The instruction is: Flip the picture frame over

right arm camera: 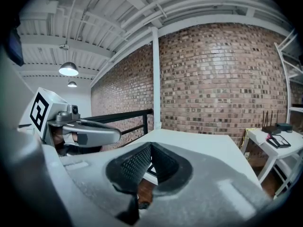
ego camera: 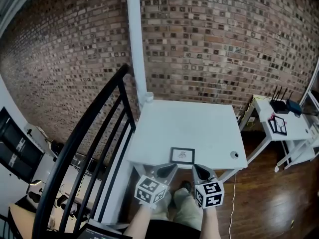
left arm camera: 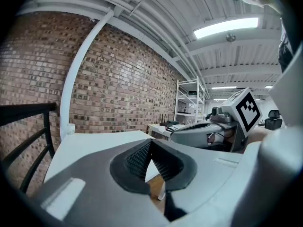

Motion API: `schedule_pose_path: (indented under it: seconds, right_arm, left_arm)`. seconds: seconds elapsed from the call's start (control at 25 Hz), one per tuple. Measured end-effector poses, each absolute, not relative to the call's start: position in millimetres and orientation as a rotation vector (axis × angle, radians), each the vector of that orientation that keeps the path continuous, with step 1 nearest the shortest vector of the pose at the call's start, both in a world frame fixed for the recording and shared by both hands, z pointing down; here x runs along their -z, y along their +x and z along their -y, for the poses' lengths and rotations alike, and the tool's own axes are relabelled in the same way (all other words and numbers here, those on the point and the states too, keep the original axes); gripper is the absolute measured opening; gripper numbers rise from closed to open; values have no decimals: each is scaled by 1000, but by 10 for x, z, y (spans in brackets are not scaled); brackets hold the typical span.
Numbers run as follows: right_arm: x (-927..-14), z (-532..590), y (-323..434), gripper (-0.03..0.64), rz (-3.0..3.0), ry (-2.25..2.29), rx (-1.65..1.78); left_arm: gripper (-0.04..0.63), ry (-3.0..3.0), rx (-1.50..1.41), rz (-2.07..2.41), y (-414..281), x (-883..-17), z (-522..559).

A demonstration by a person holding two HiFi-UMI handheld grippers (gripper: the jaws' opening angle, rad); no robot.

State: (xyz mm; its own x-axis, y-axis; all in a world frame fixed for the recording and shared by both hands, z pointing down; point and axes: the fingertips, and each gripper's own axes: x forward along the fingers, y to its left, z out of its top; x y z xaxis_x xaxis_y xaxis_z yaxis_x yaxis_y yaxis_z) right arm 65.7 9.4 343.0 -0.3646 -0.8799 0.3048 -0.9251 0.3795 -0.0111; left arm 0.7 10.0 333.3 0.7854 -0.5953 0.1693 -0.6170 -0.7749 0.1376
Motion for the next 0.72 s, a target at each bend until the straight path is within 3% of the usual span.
schedule_pose_path:
  seconds: [0.72]
  right_arm:
    - [-3626,-44,697,-8,2381,1578,-318]
  left_arm:
    - [15,2760,-212,945,60,-3523,-60]
